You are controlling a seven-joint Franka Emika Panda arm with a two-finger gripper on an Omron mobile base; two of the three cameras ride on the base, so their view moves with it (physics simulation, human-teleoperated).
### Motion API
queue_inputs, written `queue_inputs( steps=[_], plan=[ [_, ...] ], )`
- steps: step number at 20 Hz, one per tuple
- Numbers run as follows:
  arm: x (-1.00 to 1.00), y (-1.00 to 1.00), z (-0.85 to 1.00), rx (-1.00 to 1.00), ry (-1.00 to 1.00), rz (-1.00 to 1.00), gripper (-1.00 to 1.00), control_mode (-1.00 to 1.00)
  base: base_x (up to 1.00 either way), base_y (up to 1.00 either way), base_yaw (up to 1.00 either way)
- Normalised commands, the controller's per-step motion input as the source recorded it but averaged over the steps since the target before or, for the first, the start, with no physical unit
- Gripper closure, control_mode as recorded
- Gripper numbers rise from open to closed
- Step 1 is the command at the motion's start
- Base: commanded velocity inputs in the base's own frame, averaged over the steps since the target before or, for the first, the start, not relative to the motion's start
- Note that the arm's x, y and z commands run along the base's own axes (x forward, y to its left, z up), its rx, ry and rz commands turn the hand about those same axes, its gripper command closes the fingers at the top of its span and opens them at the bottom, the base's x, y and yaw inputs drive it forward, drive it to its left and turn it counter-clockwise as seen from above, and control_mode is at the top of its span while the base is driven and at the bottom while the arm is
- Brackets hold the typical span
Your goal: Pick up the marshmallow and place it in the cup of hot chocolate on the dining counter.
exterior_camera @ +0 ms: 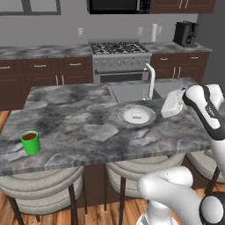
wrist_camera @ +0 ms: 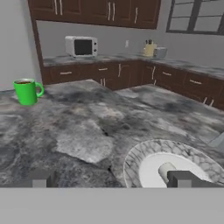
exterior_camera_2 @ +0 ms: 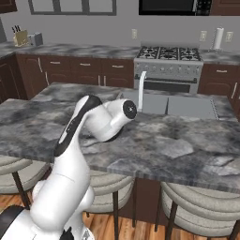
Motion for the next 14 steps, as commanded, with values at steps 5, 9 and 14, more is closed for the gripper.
queue_inputs(
  steps=[5, 9, 14],
  plan=[
    [0.18, 0.0, -0.3, -0.06, 0.0, 0.25, -1.0, -1.0, 0.0, 0.0, 0.0],
    [0.14, 0.04, -0.23, -0.05, 0.0, 0.11, -1.0, -1.0, 0.0, 0.0, 0.0],
    [0.18, 0.14, -0.29, -0.01, 0.0, 0.02, -1.0, -1.0, 0.0, 0.0, 0.0]
  ],
)
